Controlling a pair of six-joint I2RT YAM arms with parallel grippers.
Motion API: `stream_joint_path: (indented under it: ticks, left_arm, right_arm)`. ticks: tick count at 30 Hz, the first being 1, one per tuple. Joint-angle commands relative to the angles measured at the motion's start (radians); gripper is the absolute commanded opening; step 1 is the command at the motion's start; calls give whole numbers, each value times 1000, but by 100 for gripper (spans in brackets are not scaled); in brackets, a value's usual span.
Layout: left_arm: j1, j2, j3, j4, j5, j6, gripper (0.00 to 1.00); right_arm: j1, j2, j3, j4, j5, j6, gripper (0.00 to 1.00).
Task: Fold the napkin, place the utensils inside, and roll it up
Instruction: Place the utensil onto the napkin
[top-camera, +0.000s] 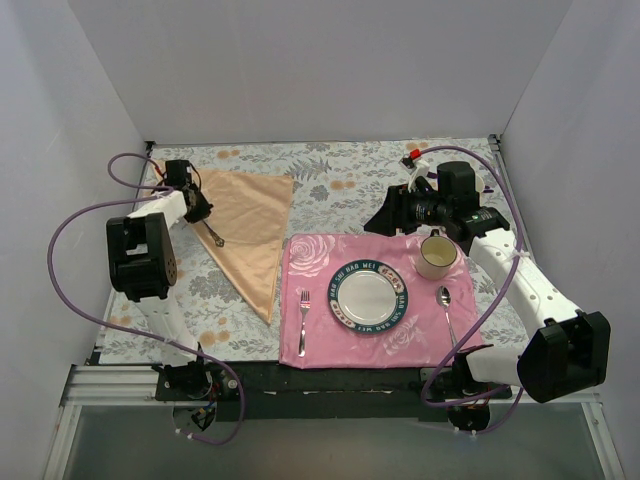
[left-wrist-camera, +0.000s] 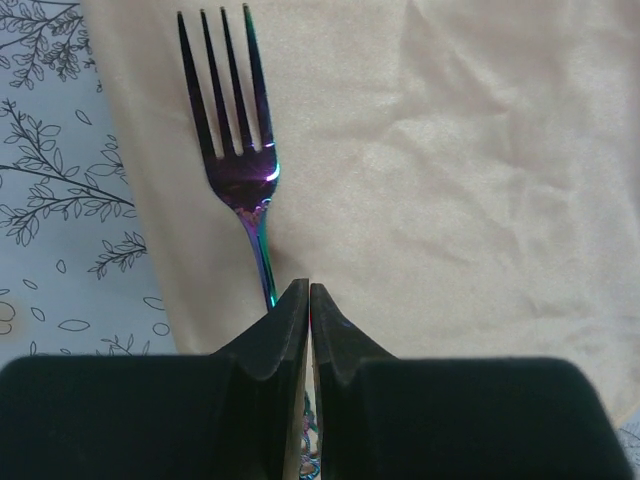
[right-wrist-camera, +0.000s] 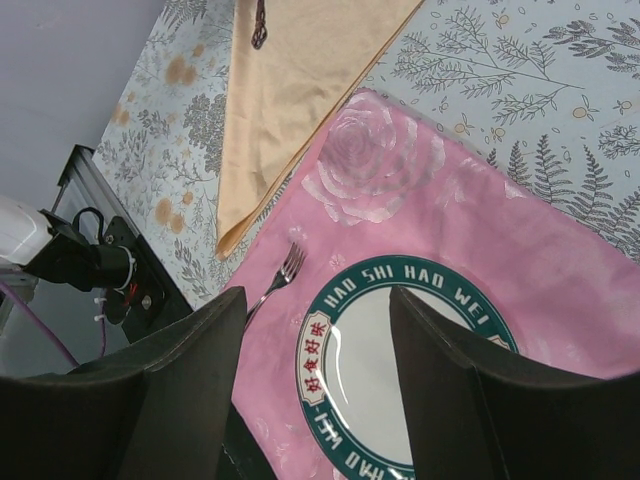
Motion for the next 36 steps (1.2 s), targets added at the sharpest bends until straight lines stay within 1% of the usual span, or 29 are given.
stream_joint_path:
  ticks: [1,5,9,13,15,16,20,22,24,26,29,36]
  left_arm:
    - [23,10,21,3,-14,9,4]
    - [37,21,14,0,-12,17,5]
    - [41,-22,-13,13,-57,12,4]
    - [46,-45,-19,20,-46,0,5]
    - [46,-57,-9,28,-43,4,6]
    - [46,-57,0,25,-40,4,9]
    - [43,-69,39,17,23,7,16]
    - [31,-74,42,0,32,17,16]
    - [18,-72,34,-16,61,24,13]
    - [12,-77,1,-24,93,21,12]
    - [8,-105,-54,-20,90,21,11]
    - [6,-151,-119,-26,87,43,9]
  right_arm:
    - [-5,-23,4,35,-15,6,68]
    - [-7,-17,4,38,-17,6,68]
    - [-5,-11,4,39,-20,8,68]
    - [-5,-4,4,47,-29,11,68]
    - [-5,3,4,45,-33,12,68]
    - [-7,3,4,45,-33,11,68]
    - [-5,7,4,47,-37,11,68]
    - [-5,7,4,47,-35,11,68]
    - [-5,7,4,48,-35,12,68]
    - [-7,9,5,50,-41,12,68]
    - [-5,7,5,48,-41,12,68]
    - [-7,10,5,50,-49,12,68]
